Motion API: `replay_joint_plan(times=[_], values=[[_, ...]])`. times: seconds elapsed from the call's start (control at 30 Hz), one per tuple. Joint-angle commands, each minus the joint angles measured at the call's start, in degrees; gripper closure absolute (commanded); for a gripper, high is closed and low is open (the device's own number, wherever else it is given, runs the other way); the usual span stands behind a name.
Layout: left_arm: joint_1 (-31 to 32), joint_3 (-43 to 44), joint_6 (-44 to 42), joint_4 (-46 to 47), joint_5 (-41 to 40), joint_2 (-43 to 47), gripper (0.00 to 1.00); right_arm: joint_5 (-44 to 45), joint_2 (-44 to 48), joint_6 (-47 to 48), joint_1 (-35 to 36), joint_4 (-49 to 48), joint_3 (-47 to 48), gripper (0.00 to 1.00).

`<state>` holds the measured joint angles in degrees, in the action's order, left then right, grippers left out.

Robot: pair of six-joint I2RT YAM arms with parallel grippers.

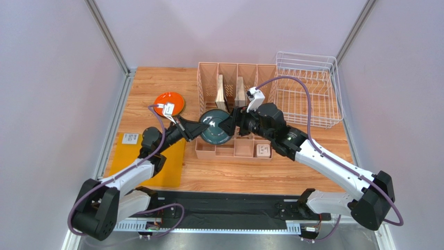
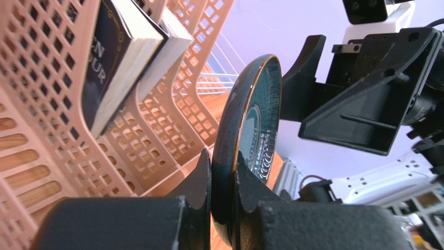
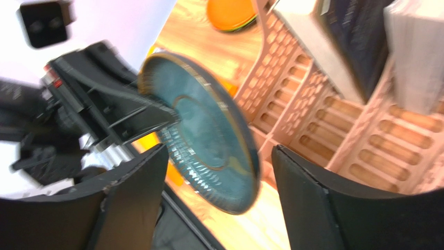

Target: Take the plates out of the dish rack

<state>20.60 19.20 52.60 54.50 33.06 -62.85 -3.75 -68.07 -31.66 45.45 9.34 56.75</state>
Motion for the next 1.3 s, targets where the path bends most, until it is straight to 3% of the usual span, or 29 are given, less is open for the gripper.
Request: replay_joint_plan(times=[0.0,0.07,0.2,0.37,0.47,0.63,0.83,1.0,1.27], values=[[0.2,1.8,-8.3,-10.0,-4.8,8.9,1.00,8.9,2.3,1.9,-0.4,0.4,2.6,0.20],[0.2,2.8,-11.8,-14.7,-7.9,11.9,1.00,11.5,3.6,3.0,-0.6,2.7,2.7,0.19],[-1.1,8.4,-21.1,-34.5,-14.9,20.5,1.00,20.9,6.6,5.4,-1.4,6.7,2.3,0.16],[-7.8,12.3,-26.0,-47.9,-22.6,26.3,1.00,25.4,12.0,7.9,-4.2,9.6,1.0,0.12],[-12.9,14.3,-28.4,-50.5,-25.4,25.8,1.00,26.4,14.3,8.4,-5.5,9.9,0.4,0.10],[-22.8,15.9,-27.7,-49.1,-23.4,22.6,1.00,26.7,15.3,9.5,-6.2,10.5,0.3,0.09],[-28.7,18.9,-26.8,-42.8,-18.3,10.2,1.00,26.1,13.8,9.9,-7.0,10.8,0.6,0.09],[-31.4,20.9,-23.1,-31.0,-13.9,-3.4,1.00,24.8,12.1,9.8,-7.2,10.5,0.8,0.09],[-32.5,28.7,-22.0,-23.8,-10.6,-22.0,1.00,24.6,10.4,10.5,-8.2,10.0,0.6,0.09]])
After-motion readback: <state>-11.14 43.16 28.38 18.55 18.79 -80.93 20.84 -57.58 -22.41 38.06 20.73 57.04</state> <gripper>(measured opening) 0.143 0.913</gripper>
